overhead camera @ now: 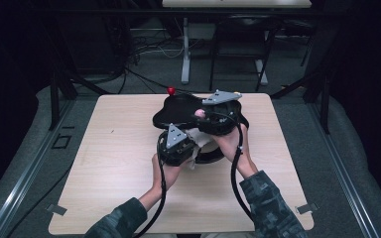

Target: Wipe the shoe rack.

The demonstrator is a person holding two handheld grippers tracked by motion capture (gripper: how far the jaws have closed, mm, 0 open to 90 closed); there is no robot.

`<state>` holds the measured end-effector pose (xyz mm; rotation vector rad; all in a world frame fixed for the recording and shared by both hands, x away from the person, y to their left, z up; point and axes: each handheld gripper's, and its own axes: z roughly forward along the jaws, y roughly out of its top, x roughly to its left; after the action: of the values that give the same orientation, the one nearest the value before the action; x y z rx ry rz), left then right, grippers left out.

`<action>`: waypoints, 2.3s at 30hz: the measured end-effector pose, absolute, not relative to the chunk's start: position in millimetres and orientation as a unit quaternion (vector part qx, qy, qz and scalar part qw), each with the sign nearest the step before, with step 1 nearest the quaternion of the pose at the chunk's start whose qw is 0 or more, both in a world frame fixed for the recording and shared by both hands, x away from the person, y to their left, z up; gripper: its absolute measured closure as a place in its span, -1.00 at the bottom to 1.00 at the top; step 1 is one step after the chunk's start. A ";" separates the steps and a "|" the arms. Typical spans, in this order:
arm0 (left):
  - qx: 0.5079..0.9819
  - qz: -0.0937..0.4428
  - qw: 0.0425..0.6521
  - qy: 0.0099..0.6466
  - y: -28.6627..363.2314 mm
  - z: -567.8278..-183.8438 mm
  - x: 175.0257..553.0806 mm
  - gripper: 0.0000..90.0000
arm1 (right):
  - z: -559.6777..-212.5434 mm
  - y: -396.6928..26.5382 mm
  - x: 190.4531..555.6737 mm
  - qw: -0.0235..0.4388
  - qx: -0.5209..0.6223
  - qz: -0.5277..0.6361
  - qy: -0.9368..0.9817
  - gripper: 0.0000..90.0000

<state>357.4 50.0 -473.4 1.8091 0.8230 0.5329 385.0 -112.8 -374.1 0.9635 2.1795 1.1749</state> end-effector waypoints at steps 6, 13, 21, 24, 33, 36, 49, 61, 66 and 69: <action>0.753 0.221 0.513 0.348 55.2 -479.8 356.6 0.73 | -374.2 -112.5 385.0 0.241 0.352 0.429 0.796 0.34; 0.752 0.223 0.517 0.342 62.8 -467.9 347.5 0.78 | -374.3 -112.2 384.8 0.240 0.352 0.429 0.797 0.34; 0.752 0.232 0.523 0.328 63.5 -447.8 334.9 0.79 | -374.5 -111.5 384.5 0.245 0.353 0.427 0.795 0.34; 0.750 0.235 0.527 0.324 63.6 -438.0 333.6 0.79 | -374.5 -111.7 384.4 0.244 0.353 0.428 0.796 0.34; 0.748 0.242 0.526 0.324 64.8 -426.3 336.7 0.80 | -374.5 -111.9 384.6 0.243 0.352 0.427 0.796 0.34; 0.745 0.242 0.528 0.328 69.0 -425.2 337.1 0.80 | -374.5 -111.8 384.5 0.246 0.353 0.426 0.796 0.34; 0.742 0.252 0.527 0.328 92.9 -420.6 332.7 0.80 | -374.2 -111.7 384.8 0.244 0.349 0.426 0.798 0.34; 0.737 0.264 0.521 0.339 119.4 -416.7 328.6 0.80 | -373.9 -111.5 384.9 0.245 0.350 0.423 0.799 0.34; 0.735 0.270 0.519 0.344 127.4 -415.6 329.0 0.79 | -374.0 -111.4 384.9 0.245 0.350 0.423 0.799 0.34; 0.732 0.273 0.519 0.347 130.6 -415.5 329.1 0.79 | -374.0 -111.4 384.8 0.245 0.351 0.423 0.799 0.34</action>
<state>329.1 130.6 -415.5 1.7552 0.8333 0.6539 384.8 -111.4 -374.0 0.9577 2.1803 1.1538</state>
